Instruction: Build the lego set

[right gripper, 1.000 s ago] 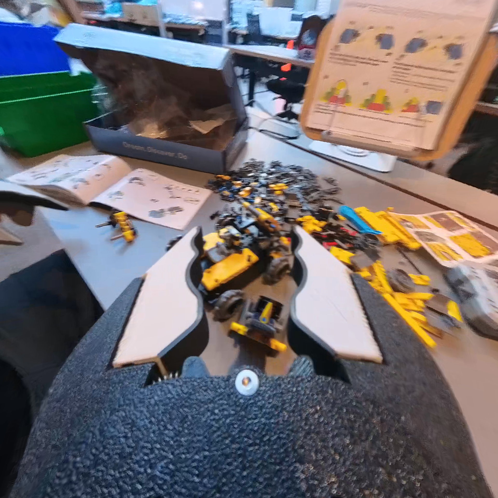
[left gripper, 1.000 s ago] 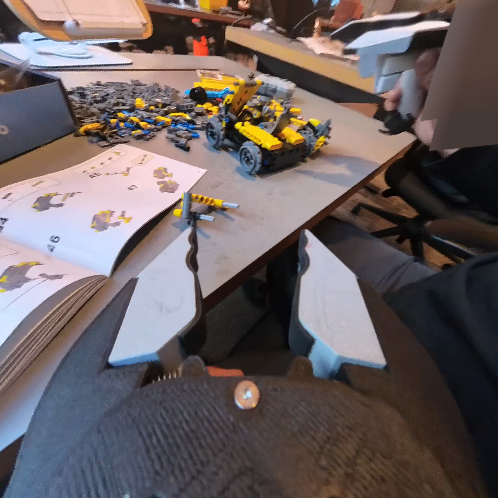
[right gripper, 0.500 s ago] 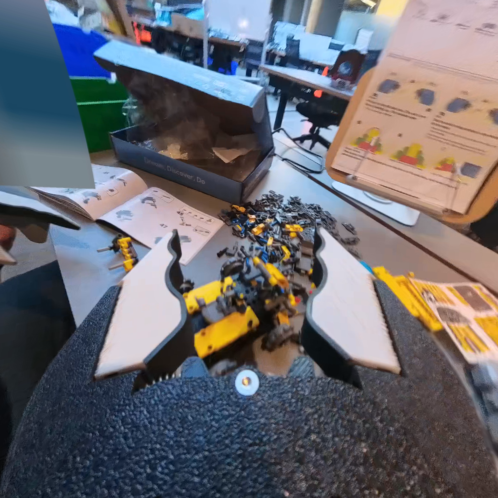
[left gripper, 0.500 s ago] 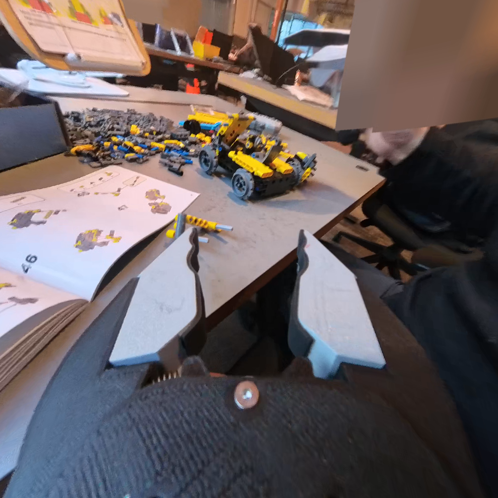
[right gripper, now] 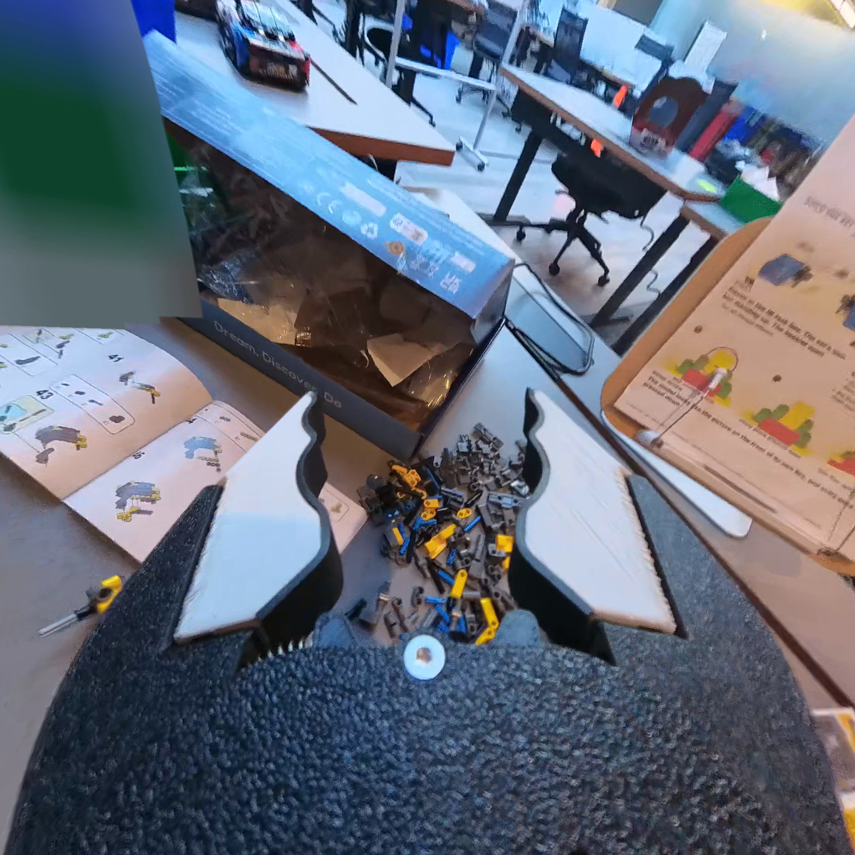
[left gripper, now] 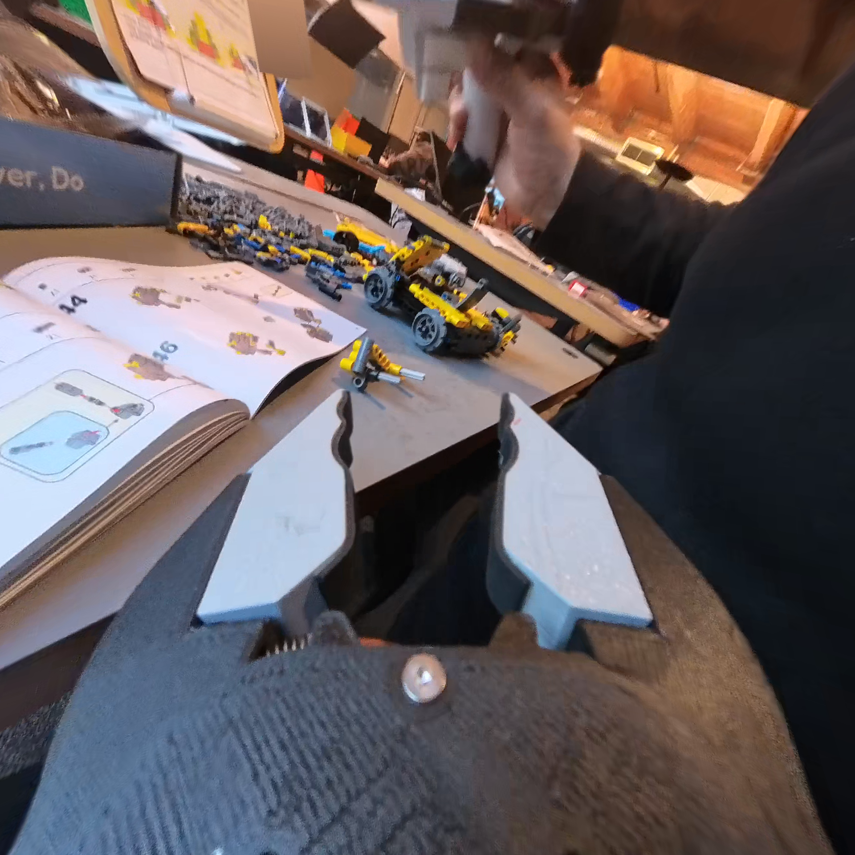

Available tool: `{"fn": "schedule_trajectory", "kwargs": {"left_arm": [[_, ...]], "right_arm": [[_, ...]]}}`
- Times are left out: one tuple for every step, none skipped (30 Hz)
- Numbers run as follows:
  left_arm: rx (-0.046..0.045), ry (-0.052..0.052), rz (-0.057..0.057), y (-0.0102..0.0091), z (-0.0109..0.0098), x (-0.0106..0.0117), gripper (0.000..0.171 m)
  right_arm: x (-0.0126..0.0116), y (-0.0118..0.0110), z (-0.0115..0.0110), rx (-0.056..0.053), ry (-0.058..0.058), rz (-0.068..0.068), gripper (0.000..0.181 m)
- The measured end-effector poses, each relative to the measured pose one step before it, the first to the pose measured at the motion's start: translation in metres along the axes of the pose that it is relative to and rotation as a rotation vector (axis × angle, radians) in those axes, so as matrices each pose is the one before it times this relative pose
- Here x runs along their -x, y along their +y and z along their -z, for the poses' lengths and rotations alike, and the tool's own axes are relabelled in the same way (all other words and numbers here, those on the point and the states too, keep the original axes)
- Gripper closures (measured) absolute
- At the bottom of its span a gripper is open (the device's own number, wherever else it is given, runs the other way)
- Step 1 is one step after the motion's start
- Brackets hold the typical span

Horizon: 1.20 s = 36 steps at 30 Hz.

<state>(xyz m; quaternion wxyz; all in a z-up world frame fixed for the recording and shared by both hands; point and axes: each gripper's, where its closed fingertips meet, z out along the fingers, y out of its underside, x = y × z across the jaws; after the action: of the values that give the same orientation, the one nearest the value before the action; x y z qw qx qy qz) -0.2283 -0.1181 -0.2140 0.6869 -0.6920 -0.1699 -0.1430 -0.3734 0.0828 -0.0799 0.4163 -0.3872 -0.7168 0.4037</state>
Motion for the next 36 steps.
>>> {"fn": "schedule_trajectory", "kwargs": {"left_arm": [[-0.02210, 0.0003, -0.0132, -0.00517, 0.00485, -0.00342, 0.108], [-0.00689, -0.0083, -0.0244, -0.00311, 0.00381, -0.00286, 0.106], [0.01624, -0.0033, -0.0266, 0.00010, 0.00289, -0.00359, 0.101], [0.02109, 0.0007, -0.0362, 0.00103, 0.00243, -0.00413, 0.101], [0.01879, -0.0044, -0.0397, 0.00165, 0.00181, -0.00345, 0.100], [0.01213, -0.0107, -0.0296, 0.00164, 0.00102, -0.00270, 0.100], [0.00681, 0.0011, -0.0075, 0.00193, -0.00004, -0.00468, 0.098], [0.00602, 0.0159, 0.0098, 0.00201, -0.00105, -0.00722, 0.097], [0.00531, 0.0136, 0.0110, 0.00208, -0.00219, -0.00695, 0.098], [0.01416, 0.0020, 0.0015, 0.00355, -0.00305, -0.00489, 0.098], [0.02671, -0.0068, -0.0127, 0.00532, -0.00356, -0.00303, 0.098], [0.03228, -0.0114, -0.0212, 0.00557, -0.00382, -0.00182, 0.098], [0.03050, -0.0003, -0.0213, 0.00497, -0.00353, -0.00335, 0.103], [0.01701, 0.0387, -0.0311, 0.00280, -0.00321, -0.00895, 0.125], [0.00181, 0.0367, -0.0240, -0.00036, -0.00406, -0.00842, 0.142], [-0.00845, 0.0028, -0.0148, -0.00274, -0.00521, -0.00256, 0.142], [-0.00663, -0.0053, -0.0233, -0.00251, -0.00651, -0.00049, 0.140], [0.00599, -0.0122, -0.0253, -0.00037, -0.00767, 0.00167, 0.138], [0.01581, -0.0264, -0.0192, 0.00116, -0.00844, 0.00379, 0.132], [0.01670, -0.0279, -0.0093, 0.00089, -0.00879, 0.00255, 0.123], [0.01142, -0.0112, -0.0069, -0.00017, -0.00858, -0.00164, 0.119], [0.00744, 0.0029, -0.0060, -0.00076, -0.00850, -0.00517, 0.119], [0.00866, 0.0062, -0.0004, -0.00109, -0.00883, -0.00612, 0.120], [0.00851, 0.0078, 0.0017, -0.00139, -0.00921, -0.00635, 0.120], [0.00882, 0.0095, 0.0044, -0.00175, -0.00923, -0.00652, 0.120], [0.01050, 0.0103, 0.0038, -0.00178, -0.00856, -0.00625, 0.119], [0.01481, 0.0055, -0.0006, -0.00074, -0.00736, -0.00476, 0.119], [0.02056, 0.0000, -0.0025, 0.00058, -0.00585, -0.00309, 0.116], [0.02848, 0.0008, -0.0070, 0.00220, -0.00436, -0.00186, 0.115], [0.03356, -0.0034, -0.0098, 0.00331, -0.00274, 0.00013, 0.113], [0.02980, -0.0069, -0.0079, 0.00322, -0.00167, 0.00156, 0.112], [0.02090, 0.0033, -0.0061, 0.00228, -0.00093, 0.00074, 0.113], [0.01264, 0.0105, -0.0029, 0.00115, -0.00088, -0.00040, 0.114], [0.00358, 0.0101, 0.0026, -0.00059, -0.00130, -0.00074, 0.115], [-0.00730, 0.0157, 0.0058, -0.00282, -0.00197, -0.00238, 0.115], [-0.01321, 0.0221, 0.0047, -0.00373, -0.00249, -0.00399, 0.115]], "right_arm": [[0.00329, 0.00320, -0.00151, 0.0188, -0.0017, -0.0163, 0.095], [0.00316, 0.00242, 0.00046, 0.0131, -0.0008, -0.0115, 0.095], [0.00316, 0.00084, 0.00269, 0.0049, -0.0002, -0.0061, 0.094], [0.00323, -0.00101, 0.00457, -0.0072, -0.0009, 0.0024, 0.094], [0.00296, -0.00091, 0.00559, -0.0138, 0.0018, 0.0049, 0.096], [0.00319, 0.00064, 0.00615, -0.0169, 0.0006, -0.0037, 0.097], [0.00521, 0.00181, 0.00649, -0.0255, -0.0100, -0.0185, 0.097], [0.00678, 0.00381, 0.00736, -0.0298, -0.0181, -0.0300, 0.102], [0.00802, 0.00610, 0.00829, -0.0259, -0.0263, -0.0356, 0.112], [0.00858, 0.00729, 0.00889, -0.0171, -0.0357, -0.0372, 0.122], [0.00634, 0.00737, 0.00940, -0.0031, -0.0301, -0.0298, 0.128], [0.00151, 0.00668, 0.01032, 0.0096, -0.0083, -0.0134, 0.128], [-0.00204, 0.00445, 0.01165, 0.0118, 0.0052, 0.0030, 0.127], [-0.00367, 0.00186, 0.01249, 0.0041, 0.0081, 0.0100, 0.126], [-0.00461, -0.00004, 0.01269, -0.0073, 0.0094, 0.0089, 0.124], [-0.00458, -0.00117, 0.01207, -0.0168, 0.0078, 0.0032, 0.122], [-0.00349, -0.00125, 0.01144, -0.0211, 0.0019, -0.0002, 0.120], [-0.00293, -0.00035, 0.01057, -0.0204, -0.0004, 0.0016, 0.120], [-0.00290, 0.00080, 0.01005, -0.0160, 0.0022, 0.0055, 0.120], [-0.00263, 0.00209, 0.00960, -0.0103, 0.0035, 0.0098, 0.119], [-0.00246, 0.00304, 0.00924, -0.0053, 0.0031, 0.0124, 0.119], [-0.00181, 0.00403, 0.00908, -0.0015, 0.0007, 0.0133, 0.118], [-0.00128, 0.00467, 0.00904, 0.0015, -0.0007, 0.0130, 0.118], [-0.00105, 0.00544, 0.00873, 0.0037, -0.0012, 0.0105, 0.118], [-0.00016, 0.00577, 0.00852, 0.0037, -0.0061, 0.0066, 0.118], [0.00018, 0.00568, 0.00812, 0.0023, -0.0064, 0.0021, 0.118], [-0.00062, 0.00557, 0.00771, -0.0001, -0.0006, -0.0010, 0.118], [-0.00098, 0.00509, 0.00730, -0.0034, 0.0026, -0.0034, 0.119], [0.00007, 0.00478, 0.00674, -0.0056, -0.0038, -0.0070, 0.119], [0.00172, 0.00476, 0.00588, -0.0041, -0.0146, -0.0113, 0.120], [0.00213, 0.00461, 0.00494, -0.0027, -0.0161, -0.0140, 0.122], [0.00129, 0.00379, 0.00411, -0.0050, -0.0076, -0.0135, 0.122], [0.00149, 0.00314, 0.00298, -0.0053, -0.0057, -0.0124, 0.123], [0.00255, 0.00254, 0.00195, -0.0031, -0.0097, -0.0116, 0.124], [0.00293, 0.00171, 0.00077, -0.0011, -0.0081, -0.0085, 0.124], [0.00319, 0.00106, -0.00027, 0.0020, -0.0064, -0.0032, 0.125]]}}
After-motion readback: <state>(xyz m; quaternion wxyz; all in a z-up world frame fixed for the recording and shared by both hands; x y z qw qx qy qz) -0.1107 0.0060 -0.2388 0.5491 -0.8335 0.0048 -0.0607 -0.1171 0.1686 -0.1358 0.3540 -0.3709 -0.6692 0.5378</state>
